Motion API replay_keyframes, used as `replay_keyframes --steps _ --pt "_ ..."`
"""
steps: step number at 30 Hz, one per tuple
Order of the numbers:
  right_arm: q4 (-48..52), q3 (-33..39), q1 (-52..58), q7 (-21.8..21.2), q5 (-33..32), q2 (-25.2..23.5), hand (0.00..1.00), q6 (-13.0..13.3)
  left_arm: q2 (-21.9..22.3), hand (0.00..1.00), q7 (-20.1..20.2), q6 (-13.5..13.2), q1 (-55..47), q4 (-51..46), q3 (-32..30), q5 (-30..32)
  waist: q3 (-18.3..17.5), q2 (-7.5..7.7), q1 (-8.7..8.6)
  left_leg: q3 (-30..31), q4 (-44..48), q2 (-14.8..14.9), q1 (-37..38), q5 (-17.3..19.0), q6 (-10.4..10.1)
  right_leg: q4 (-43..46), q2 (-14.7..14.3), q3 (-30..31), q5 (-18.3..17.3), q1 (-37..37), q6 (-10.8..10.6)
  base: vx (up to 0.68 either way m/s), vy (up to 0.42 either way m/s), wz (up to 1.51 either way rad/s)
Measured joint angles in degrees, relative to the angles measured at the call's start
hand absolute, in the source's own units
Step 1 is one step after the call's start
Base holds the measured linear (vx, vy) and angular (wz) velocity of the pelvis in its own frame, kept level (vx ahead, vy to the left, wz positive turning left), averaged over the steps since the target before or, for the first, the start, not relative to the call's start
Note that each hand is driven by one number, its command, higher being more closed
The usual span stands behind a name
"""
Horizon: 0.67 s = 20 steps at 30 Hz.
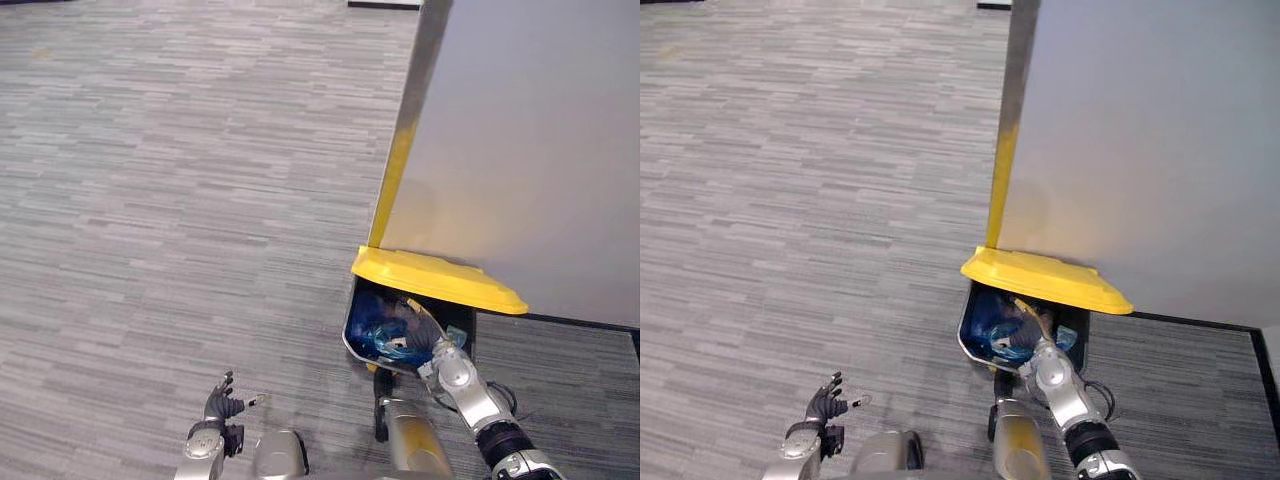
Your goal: Gather rubbish on tea table into small bin, then transfer packed bag to large trash can.
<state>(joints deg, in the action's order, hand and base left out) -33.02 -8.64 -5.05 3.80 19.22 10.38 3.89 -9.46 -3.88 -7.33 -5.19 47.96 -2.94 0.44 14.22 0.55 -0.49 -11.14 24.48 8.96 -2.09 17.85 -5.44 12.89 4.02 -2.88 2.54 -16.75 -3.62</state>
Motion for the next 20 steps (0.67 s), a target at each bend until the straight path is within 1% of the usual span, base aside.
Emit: replay_keyframes --steps 2,3,4,5,6,7,8,9,10,11,12,13,14,15,16,17,19,20 --pt "0.11 1.1 2.55 0.23 -2.15 -1.47 0.0 0.02 0.4 0.0 -0.02 -0.02 0.21 -0.07 -0.05 0.04 0.17 0.7 -0.23 -0.42 2.03 0.05 -0.8 0.37 0.55 0.05 0.16 0.42 1.14 -0.16 -2.01 -0.12 -0.006 -0.11" --pt "0.2 1.64 3.53 0.33 -3.36 -1.99 0.0 0.02 0.51 0.0 -0.02 -0.02 0.24 -0.12 -0.08 0.04 0.13 1.07 -0.33 -0.65 2.35 0.04 -1.06 0.29 0.73 -0.6 0.08 0.88 1.76 -0.3 -3.35 -0.11 0.001 -0.25" --pt "0.22 2.51 4.69 0.62 -4.65 -2.9 0.0 0.0 1.11 0.0 -0.06 -0.04 0.11 -0.13 -0.66 0.05 -0.04 0.79 0.12 -2.32 1.81 1.51 -1.57 -0.66 1.68 -0.66 0.31 0.92 0.78 -0.96 -5.72 -0.18 -0.087 -0.27" --pt "0.17 2.7 5.99 0.91 -5.76 -3.77 0.0 -0.04 1.94 0.0 -0.21 0.06 -0.01 -0.07 -1.37 0.05 0.09 0.89 -0.07 -2.31 1.61 2.09 -1.96 -1.36 1.43 13.64 0.78 -0.31 -3.08 -5.02 -0.75 -0.21 -0.103 -0.18" --pt "0.18 3.14 7.0 0.98 -5.91 -4.34 0.0 -0.02 2.15 0.0 -0.33 0.14 0.03 -0.07 -1.63 0.06 -0.14 1.41 -0.34 -2.2 1.28 2.1 -1.83 -1.75 1.39 20.11 1.52 -1.06 -4.81 -5.8 0.62 -0.2 -0.151 -0.01" --pt "-0.14 4.34 9.49 1.02 -7.02 -5.84 0.0 0.01 2.35 0.0 -0.52 0.4 -0.65 -0.1 -1.69 0.06 -0.48 1.74 -0.09 -2.28 0.32 2.08 -1.24 -2.45 0.77 29.82 3.28 -2.0 -8.13 -5.1 0.69 -0.09 -0.105 0.03" --pt "-0.62 4.43 10.44 1.02 -7.55 -6.37 0.0 0.03 2.4 0.0 -0.61 0.48 -1.14 -0.1 -1.69 0.06 -1.04 2.31 -0.03 -2.33 -0.16 2.08 -1.07 -2.83 0.47 32.39 4.08 -2.03 -9.63 -3.93 0.53 -0.07 -0.176 -0.02" --pt "-2.13 4.57 11.71 0.99 -8.15 -7.26 0.0 0.07 2.48 0.0 -0.91 0.58 -1.9 -0.16 -1.66 0.06 -1.97 3.42 0.04 -2.32 -0.96 2.04 -1.18 -3.63 -0.48 32.36 5.82 -2.05 -14.2 -0.77 -0.63 -0.01 -0.225 -0.13" --pt "-3.62 5.13 12.59 1.0 -8.62 -8.03 0.0 0.03 2.29 0.0 -1.19 0.68 -2.12 -0.23 -1.76 0.06 -3.06 5.25 0.12 -2.91 -2.03 1.56 -1.32 -4.6 -1.52 25.44 5.81 -2.92 -17.87 1.72 -2.0 0.0 -0.254 -0.27" --pt "-4.78 6.2 12.49 1.04 -8.71 -8.09 0.0 0.01 3.41 0.0 -1.18 0.87 -1.92 -0.04 -1.72 0.08 -3.5 4.6 0.35 -3.08 -4.07 1.45 -1.67 -5.51 -2.18 19.52 4.27 -3.24 -18.65 3.05 0.05 -0.04 -0.188 -0.58" --pt "-8.46 7.91 11.59 1.27 -9.44 -7.04 0.0 0.01 6.26 0.0 -1.09 0.88 -1.65 0.04 -1.75 0.21 -3.97 1.61 0.66 -2.37 -9.38 2.03 -1.74 -7.58 -1.3 11.33 1.02 -3.05 -13.74 4.03 1.14 -0.07 -0.092 -0.61" --pt "-10.04 8.57 11.43 1.33 -9.67 -6.41 0.0 -0.13 6.83 0.0 -1.09 0.78 -1.65 0.04 -1.75 0.22 -4.37 0.85 0.76 -1.79 -11.81 1.86 -1.35 -8.71 -0.76 8.21 0.16 -2.77 -12.18 4.64 0.99 -0.08 -0.031 -0.54" --pt "-11.48 8.97 11.11 1.46 -9.74 -6.35 0.0 -0.26 7.18 0.0 -1.11 0.78 -1.58 0.04 -1.75 0.21 -4.72 0.25 0.82 -1.47 -13.93 1.84 -0.86 -10.06 -0.53 5.71 -0.59 -2.61 -10.65 5.12 1.28 -0.03 -0.026 -0.37" --pt "-13.62 10.42 11.21 1.49 -10.42 -6.0 0.0 -0.43 7.24 0.0 -1.15 0.71 -1.28 0.05 -1.74 0.21 -5.04 -0.24 0.87 -1.4 -16.99 1.98 0.36 -12.5 -0.8 2.58 -1.8 -2.06 -8.6 5.96 1.78 -0.01 -0.03 -0.35" --pt "-13.98 11.16 11.22 1.77 -10.71 -5.99 0.0 -0.47 7.06 0.0 -1.19 0.72 -1.0 0.21 -1.74 0.21 -5.05 -0.28 0.75 -1.5 -18.41 2.0 1.15 -13.23 -0.91 1.02 -2.24 -1.85 -7.49 6.57 2.09 -0.01 -0.03 -0.25" --pt "-14.02 11.21 11.43 2.24 -10.71 -5.52 0.0 -0.47 7.01 0.0 -1.23 0.67 -0.27 1.12 -1.73 0.21 -5.06 -0.34 0.44 -1.46 -19.16 1.99 1.63 -13.85 -0.87 -0.48 -2.39 -1.96 -6.92 7.49 1.64 -0.01 -0.011 -0.08" --pt "-15.26 12.3 11.69 2.31 -10.71 -5.2 0.0 -0.46 6.94 0.0 -1.23 0.66 -0.23 2.09 -1.72 0.21 -5.1 -0.32 0.17 -1.48 -19.88 1.67 2.8 -13.97 -0.97 -1.94 -2.31 -2.23 -5.95 9.06 1.78 0.0 0.021 0.02" --pt "-15.51 12.94 11.72 2.37 -10.8 -5.16 0.0 -0.44 6.9 0.0 -1.23 0.67 -0.39 2.58 -1.71 0.24 -5.23 -0.37 0.0 -1.44 -20.11 1.34 3.09 -13.98 -0.97 -2.63 -2.29 -2.35 -5.67 9.64 1.45 0.0 0.038 0.03"
